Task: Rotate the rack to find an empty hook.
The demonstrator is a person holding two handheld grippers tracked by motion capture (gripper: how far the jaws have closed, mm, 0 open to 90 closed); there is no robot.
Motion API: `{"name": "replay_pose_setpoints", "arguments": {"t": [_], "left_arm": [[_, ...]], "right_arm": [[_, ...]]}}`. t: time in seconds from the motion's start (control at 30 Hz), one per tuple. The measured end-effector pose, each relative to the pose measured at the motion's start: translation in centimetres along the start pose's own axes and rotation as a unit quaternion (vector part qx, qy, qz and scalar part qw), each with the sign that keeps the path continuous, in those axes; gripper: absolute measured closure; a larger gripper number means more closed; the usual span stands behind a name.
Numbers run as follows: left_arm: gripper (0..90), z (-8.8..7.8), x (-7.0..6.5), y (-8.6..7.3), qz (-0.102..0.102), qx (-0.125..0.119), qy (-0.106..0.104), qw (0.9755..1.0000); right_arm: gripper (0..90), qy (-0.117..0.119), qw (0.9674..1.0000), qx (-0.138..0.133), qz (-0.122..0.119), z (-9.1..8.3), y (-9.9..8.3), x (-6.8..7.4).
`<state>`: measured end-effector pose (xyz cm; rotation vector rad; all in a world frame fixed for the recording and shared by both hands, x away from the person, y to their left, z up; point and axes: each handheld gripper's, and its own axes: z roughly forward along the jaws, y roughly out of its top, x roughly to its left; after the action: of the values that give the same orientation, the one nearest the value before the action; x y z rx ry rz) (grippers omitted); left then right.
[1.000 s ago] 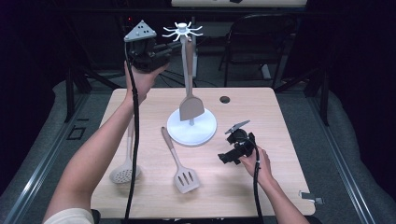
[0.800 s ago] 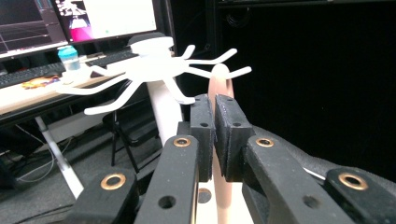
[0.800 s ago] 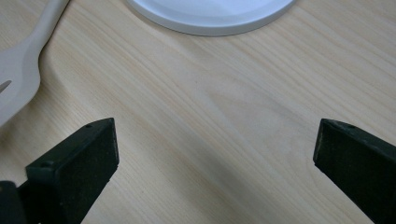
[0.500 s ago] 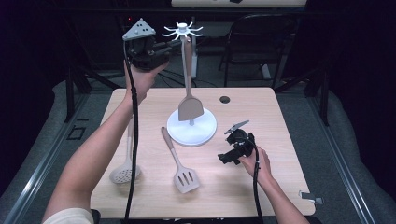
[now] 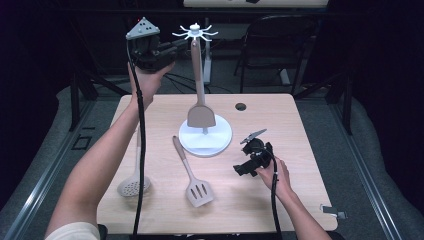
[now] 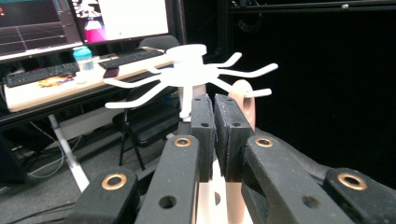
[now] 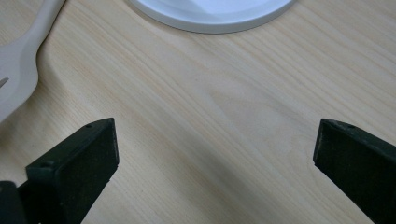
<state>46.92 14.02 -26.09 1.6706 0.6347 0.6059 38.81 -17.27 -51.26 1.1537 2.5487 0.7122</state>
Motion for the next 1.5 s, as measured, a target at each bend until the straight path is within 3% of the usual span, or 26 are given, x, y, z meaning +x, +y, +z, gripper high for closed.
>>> {"name": "replay_pose_setpoints", "arguments": {"t": [0.57, 1.07, 1.5], "left_arm": [[86.7, 0.3, 1.5, -0.1, -0.019, 0.004, 0.019, 0.9996], [86.5, -1.0, 0.3, -0.7, -0.005, 0.002, 0.003, 1.0000], [85.6, -1.1, -0.8, -1.3, 0.004, 0.009, -0.013, 0.9999]], "right_arm": [[0.0, 0.000, 1.0000, 0.007, -0.003, 0.0, 0.0, 0.0], [0.1, -0.002, 1.0000, 0.007, -0.003, 0.1, 0.0, 0.1], [0.2, 0.001, 1.0000, 0.006, 0.000, 0.2, 0.0, 0.1]]}}
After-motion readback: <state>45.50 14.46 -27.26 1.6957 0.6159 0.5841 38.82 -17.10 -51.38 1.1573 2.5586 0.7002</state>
